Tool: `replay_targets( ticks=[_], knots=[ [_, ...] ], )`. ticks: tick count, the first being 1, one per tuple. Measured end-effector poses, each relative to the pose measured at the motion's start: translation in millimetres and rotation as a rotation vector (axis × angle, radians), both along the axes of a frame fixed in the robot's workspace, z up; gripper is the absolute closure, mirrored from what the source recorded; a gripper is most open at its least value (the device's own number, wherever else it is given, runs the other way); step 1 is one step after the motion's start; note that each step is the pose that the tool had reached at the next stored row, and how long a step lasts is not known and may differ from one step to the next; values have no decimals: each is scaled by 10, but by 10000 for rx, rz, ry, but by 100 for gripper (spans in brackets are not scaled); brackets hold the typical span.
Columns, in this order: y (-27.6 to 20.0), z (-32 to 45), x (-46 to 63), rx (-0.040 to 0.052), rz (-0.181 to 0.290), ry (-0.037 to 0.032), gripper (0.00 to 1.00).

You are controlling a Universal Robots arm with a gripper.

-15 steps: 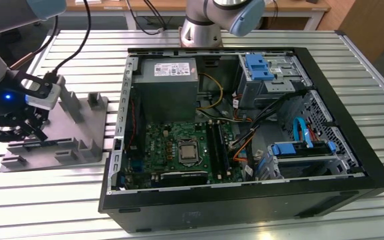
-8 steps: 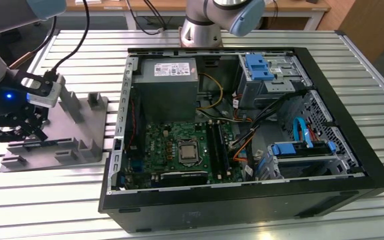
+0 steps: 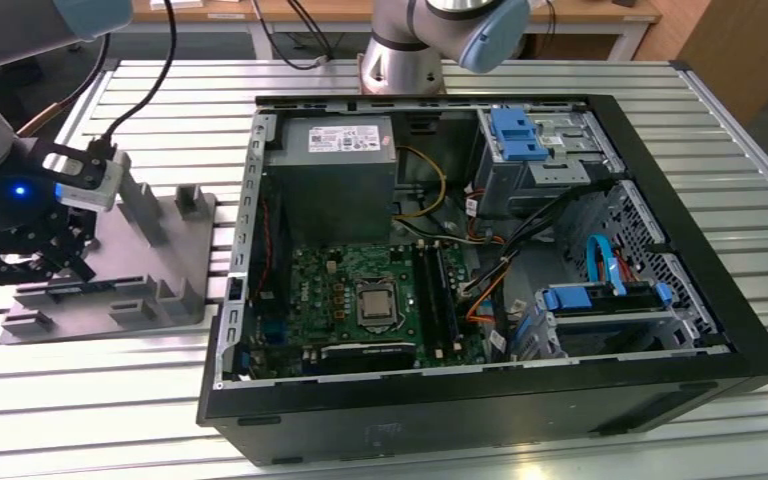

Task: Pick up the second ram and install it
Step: 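Pick up the second ram and move it above second insertion slot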

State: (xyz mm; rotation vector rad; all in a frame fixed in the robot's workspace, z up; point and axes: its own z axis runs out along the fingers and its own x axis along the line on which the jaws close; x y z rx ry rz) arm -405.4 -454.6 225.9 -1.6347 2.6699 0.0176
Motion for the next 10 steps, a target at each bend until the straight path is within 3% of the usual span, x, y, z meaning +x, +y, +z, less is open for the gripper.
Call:
replay_targets(
  ticks=[10],
  knots=[
    [0,0,0,0,684,0,90]
  ],
)
